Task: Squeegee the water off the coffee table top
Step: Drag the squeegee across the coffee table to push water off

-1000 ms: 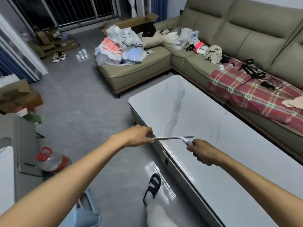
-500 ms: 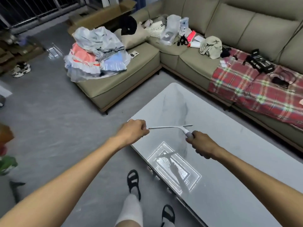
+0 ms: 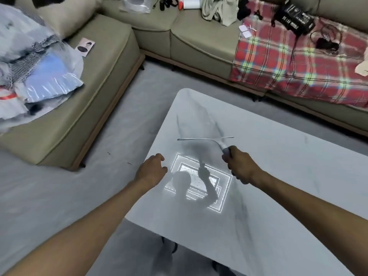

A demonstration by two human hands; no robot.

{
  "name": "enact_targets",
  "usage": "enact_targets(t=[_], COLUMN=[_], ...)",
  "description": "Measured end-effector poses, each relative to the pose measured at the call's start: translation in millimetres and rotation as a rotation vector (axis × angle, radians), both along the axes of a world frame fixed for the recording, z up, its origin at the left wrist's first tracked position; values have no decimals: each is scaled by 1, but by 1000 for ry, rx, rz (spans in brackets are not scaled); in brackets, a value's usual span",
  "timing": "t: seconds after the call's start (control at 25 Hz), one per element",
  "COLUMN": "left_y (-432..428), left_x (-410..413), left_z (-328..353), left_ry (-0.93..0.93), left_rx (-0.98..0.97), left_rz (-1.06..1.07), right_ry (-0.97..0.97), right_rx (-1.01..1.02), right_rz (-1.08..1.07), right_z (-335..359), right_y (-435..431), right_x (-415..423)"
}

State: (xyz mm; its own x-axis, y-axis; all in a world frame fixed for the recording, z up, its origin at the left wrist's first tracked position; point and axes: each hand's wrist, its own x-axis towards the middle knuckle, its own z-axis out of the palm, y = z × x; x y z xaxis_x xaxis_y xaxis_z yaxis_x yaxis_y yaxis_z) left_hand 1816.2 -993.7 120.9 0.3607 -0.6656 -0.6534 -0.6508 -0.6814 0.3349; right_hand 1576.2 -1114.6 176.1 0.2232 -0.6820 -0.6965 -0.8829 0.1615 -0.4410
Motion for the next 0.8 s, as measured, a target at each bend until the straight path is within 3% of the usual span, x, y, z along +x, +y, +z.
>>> enact_targets(t=[0.2,0.36,0.6,0.8], left_y=[-68,-89,-102,-112], left_x=[31,30,26,31], left_z=[-131,-197,-211,-204], left_ry=[-183,-151,-143,-79], left_rx=[-69,-16,98,215], left_rz=[-103,-132,-194,-242], right_ry=[77,115,142,190], right_rx=[-343,-459,-384,-413], right_rz=[150,180,187,409], right_z=[-102,-154,-191,-181], right_y=[-72,-179,-227,-174], right_x=[62,122,174,111])
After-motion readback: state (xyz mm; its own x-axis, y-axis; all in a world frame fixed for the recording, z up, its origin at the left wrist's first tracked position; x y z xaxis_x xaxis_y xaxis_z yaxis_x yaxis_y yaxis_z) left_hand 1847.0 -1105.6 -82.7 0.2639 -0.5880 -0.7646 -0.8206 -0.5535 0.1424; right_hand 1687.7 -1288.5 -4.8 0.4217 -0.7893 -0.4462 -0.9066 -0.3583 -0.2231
